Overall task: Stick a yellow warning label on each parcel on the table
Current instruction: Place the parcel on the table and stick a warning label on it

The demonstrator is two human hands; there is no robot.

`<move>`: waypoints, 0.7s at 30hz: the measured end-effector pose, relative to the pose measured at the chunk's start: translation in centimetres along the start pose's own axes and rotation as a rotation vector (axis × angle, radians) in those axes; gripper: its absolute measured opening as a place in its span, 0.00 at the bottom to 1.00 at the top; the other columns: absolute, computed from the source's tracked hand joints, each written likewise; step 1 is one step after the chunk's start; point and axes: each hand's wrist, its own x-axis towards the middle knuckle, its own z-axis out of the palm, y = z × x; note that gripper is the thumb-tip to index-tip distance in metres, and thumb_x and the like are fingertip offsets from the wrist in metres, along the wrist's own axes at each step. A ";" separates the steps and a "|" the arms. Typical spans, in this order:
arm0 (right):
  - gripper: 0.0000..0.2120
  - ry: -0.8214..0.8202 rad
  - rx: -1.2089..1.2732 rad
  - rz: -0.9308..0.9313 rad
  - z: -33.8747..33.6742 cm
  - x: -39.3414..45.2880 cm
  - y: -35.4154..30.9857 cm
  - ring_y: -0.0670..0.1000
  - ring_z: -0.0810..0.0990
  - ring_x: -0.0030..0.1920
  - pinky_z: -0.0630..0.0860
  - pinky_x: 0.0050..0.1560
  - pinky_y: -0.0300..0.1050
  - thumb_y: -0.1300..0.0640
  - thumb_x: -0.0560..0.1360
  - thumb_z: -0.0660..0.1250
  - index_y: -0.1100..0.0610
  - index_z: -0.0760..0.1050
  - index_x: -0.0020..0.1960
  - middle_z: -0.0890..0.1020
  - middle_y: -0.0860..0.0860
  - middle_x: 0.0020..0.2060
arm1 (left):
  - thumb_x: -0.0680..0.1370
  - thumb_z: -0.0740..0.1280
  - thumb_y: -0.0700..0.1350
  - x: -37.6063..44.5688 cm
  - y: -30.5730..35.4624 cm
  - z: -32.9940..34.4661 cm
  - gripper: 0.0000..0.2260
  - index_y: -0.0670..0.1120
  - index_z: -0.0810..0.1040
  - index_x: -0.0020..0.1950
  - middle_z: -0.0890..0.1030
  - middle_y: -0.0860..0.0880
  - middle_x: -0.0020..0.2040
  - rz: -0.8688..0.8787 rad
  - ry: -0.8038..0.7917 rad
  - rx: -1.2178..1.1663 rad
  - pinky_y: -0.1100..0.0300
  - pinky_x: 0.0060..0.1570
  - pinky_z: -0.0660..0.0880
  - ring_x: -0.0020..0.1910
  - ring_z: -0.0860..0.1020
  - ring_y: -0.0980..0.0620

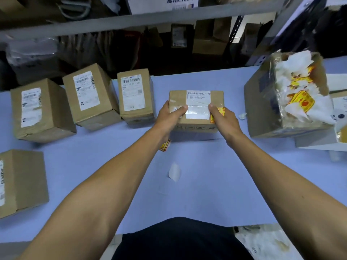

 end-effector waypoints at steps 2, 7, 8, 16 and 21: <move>0.14 -0.006 -0.003 0.014 -0.1 1.9 -0.1 0.52 0.80 0.55 0.74 0.53 0.46 0.37 0.79 0.60 0.44 0.75 0.57 0.82 0.46 0.52 | 0.76 0.73 0.49 1.7 0.3 0.5 0.18 0.50 0.75 0.65 0.83 0.52 0.58 -0.017 0.006 0.017 0.61 0.52 0.76 0.55 0.82 0.53; 0.14 0.023 -0.042 0.012 -0.7 5.4 -0.9 0.52 0.79 0.52 0.72 0.50 0.45 0.38 0.81 0.59 0.47 0.74 0.55 0.80 0.45 0.46 | 0.77 0.72 0.51 4.9 1.2 1.7 0.18 0.52 0.75 0.65 0.82 0.54 0.58 -0.027 0.036 0.074 0.64 0.50 0.75 0.56 0.80 0.56; 0.14 0.040 -0.048 0.005 -0.8 6.2 -1.1 0.52 0.79 0.52 0.72 0.50 0.45 0.38 0.81 0.60 0.47 0.74 0.55 0.79 0.44 0.45 | 0.78 0.71 0.52 5.6 1.3 1.9 0.17 0.52 0.75 0.64 0.82 0.55 0.58 -0.006 0.038 0.088 0.64 0.52 0.75 0.56 0.80 0.57; 0.16 0.148 -0.089 -0.047 -0.7 8.6 -1.2 0.51 0.80 0.47 0.71 0.41 0.42 0.39 0.80 0.62 0.50 0.77 0.52 0.80 0.45 0.42 | 0.79 0.70 0.52 7.5 1.7 2.4 0.16 0.52 0.74 0.65 0.80 0.57 0.57 0.095 0.045 0.196 0.61 0.60 0.75 0.56 0.79 0.60; 0.21 0.125 -0.167 -0.040 -1.1 8.3 -1.6 0.55 0.80 0.56 0.72 0.49 0.46 0.36 0.79 0.61 0.52 0.76 0.59 0.81 0.49 0.49 | 0.76 0.69 0.61 6.2 3.3 2.6 0.35 0.48 0.63 0.77 0.76 0.49 0.68 0.029 0.144 0.422 0.56 0.63 0.72 0.67 0.74 0.48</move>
